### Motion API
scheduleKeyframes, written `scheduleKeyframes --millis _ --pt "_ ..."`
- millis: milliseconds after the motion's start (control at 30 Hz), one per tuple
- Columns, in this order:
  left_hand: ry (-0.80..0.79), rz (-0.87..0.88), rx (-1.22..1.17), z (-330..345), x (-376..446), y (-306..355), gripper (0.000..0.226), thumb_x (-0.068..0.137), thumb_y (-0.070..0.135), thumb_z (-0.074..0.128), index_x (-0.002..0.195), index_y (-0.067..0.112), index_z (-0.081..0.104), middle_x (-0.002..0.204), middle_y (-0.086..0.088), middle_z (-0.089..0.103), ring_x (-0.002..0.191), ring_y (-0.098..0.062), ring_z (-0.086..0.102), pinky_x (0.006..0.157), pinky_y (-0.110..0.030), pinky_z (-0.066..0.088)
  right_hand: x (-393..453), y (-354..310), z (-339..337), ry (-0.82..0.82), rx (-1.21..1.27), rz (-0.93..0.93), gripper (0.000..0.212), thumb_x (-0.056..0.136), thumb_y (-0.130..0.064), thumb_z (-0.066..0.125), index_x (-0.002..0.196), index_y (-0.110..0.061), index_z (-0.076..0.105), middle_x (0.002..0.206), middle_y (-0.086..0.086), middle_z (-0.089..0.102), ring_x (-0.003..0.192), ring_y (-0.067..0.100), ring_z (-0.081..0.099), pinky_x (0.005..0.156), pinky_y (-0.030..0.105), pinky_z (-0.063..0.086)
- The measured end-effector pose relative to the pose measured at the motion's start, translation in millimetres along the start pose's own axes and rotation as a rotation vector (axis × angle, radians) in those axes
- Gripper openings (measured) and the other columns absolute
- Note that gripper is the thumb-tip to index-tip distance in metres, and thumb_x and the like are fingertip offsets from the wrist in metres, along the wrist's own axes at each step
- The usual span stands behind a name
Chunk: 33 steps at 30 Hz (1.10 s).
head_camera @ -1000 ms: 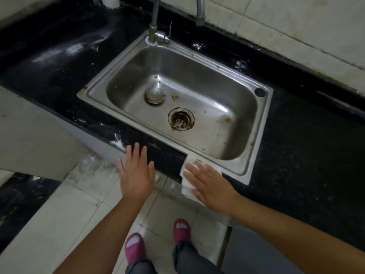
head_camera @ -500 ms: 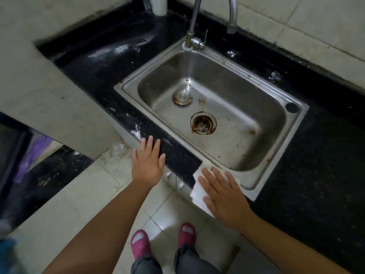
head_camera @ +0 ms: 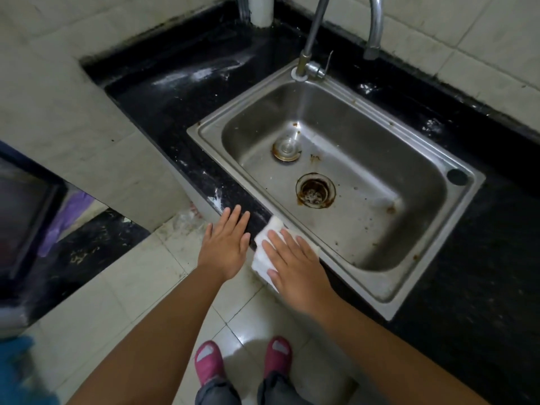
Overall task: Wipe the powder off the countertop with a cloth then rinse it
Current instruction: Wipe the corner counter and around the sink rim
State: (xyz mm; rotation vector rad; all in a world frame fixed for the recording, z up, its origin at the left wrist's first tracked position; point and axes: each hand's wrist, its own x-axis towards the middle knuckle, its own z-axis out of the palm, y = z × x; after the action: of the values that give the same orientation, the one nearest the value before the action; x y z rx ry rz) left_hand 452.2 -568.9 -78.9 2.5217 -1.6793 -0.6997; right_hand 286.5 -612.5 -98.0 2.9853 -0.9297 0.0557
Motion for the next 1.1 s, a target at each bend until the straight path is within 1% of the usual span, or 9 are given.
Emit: scheduleKeyframes --millis 100,200,333,433,533,667,800,933,1100 --pt "0.006 -0.002 -0.007 -1 -1 3 0.049 0.101 0.032 0.015 0.146 0.024 -0.001 0.155 0.005 -0.010 0.141 -0.012 -0.014 0.114 -0.036 -0.004 -56 16 4 0.075 -0.069 0.015 0.047 0.099 -0.034 0.014 0.137 -0.013 0.033 0.140 0.008 0.046 0.136 0.024 0.024 0.112 0.037 0.013" --pt "0.016 0.005 -0.026 1 -2 2 0.049 0.100 0.036 0.012 0.146 0.024 0.000 0.155 0.005 -0.009 0.141 -0.012 -0.013 0.114 -0.037 -0.004 -105 26 10 0.110 -0.043 0.016 0.053 0.100 -0.034 0.006 0.149 -0.013 0.008 0.156 0.007 0.011 0.144 0.021 -0.001 0.112 0.037 0.009" --pt "0.102 0.062 -0.167 4 -5 -8 0.068 0.083 0.051 -0.002 0.146 0.025 0.005 0.150 0.011 -0.011 0.135 -0.005 -0.019 0.113 -0.034 -0.006 -97 26 14 0.154 -0.011 0.004 0.054 0.099 -0.035 0.007 0.149 -0.014 0.001 0.157 0.003 -0.006 0.145 0.020 -0.005 0.112 0.037 0.009" --pt "0.202 -0.001 -0.254 4 -4 -32 0.079 0.073 0.057 -0.008 0.144 0.024 0.005 0.142 0.013 -0.013 0.131 -0.005 -0.018 0.113 -0.033 -0.002 -49 19 14 0.127 -0.018 -0.045 0.053 0.099 -0.035 0.006 0.148 -0.016 0.012 0.156 0.006 0.004 0.145 0.021 0.000 0.113 0.036 0.007" --pt "0.229 -0.079 -0.248 0 -2 -62 0.083 0.072 0.056 -0.006 0.145 0.020 0.011 0.144 0.010 -0.009 0.131 -0.006 -0.015 0.114 -0.036 0.003 10 1 10 0.088 0.005 -0.020 0.053 0.098 -0.034 0.003 0.133 -0.013 0.035 0.143 0.008 0.034 0.132 0.025 0.033 0.112 0.035 0.009" --pt "0.205 -0.110 -0.175 -14 13 -99 0.085 0.072 0.057 -0.008 0.144 0.021 0.021 0.154 -0.002 0.009 0.137 -0.012 -0.008 0.114 -0.038 0.007 84 -28 8 0.035 0.058 0.032 0.046 0.087 -0.035 0.029 0.127 -0.013 0.039 0.129 0.008 0.058 0.117 0.025 0.057 0.103 0.037 0.024" --pt "0.170 -0.121 -0.162 -40 41 -125 0.076 0.080 0.055 -0.002 0.144 0.023 0.021 0.154 0.000 0.009 0.143 -0.022 -0.003 0.114 -0.036 0.006 158 -48 8 0.054 0.073 0.009 0.051 0.082 -0.034 0.032 0.126 -0.013 0.047 0.125 0.009 0.061 0.114 0.026 0.059 0.101 0.037 0.026" --pt "0.163 -0.145 -0.176 -69 83 -151 0.047 0.100 0.032 0.023 0.146 0.021 0.017 0.155 -0.002 0.005 0.142 -0.022 -0.005 0.114 -0.037 0.005 221 -74 6 -0.016 0.048 0.071 0.055 0.081 -0.034 0.030 0.120 -0.013 0.062 0.124 0.007 0.062 0.112 0.024 0.060 0.100 0.037 0.026" --pt "0.203 -0.056 -0.153 -104 129 -169 0.046 0.100 0.027 0.026 0.145 0.018 0.021 0.155 -0.004 0.008 0.143 -0.023 -0.002 0.114 -0.039 0.004 195 -69 13 0.004 0.028 0.081 0.045 0.094 -0.033 0.022 0.131 -0.011 0.038 0.134 0.010 0.052 0.124 0.028 0.049 0.104 0.038 0.023"
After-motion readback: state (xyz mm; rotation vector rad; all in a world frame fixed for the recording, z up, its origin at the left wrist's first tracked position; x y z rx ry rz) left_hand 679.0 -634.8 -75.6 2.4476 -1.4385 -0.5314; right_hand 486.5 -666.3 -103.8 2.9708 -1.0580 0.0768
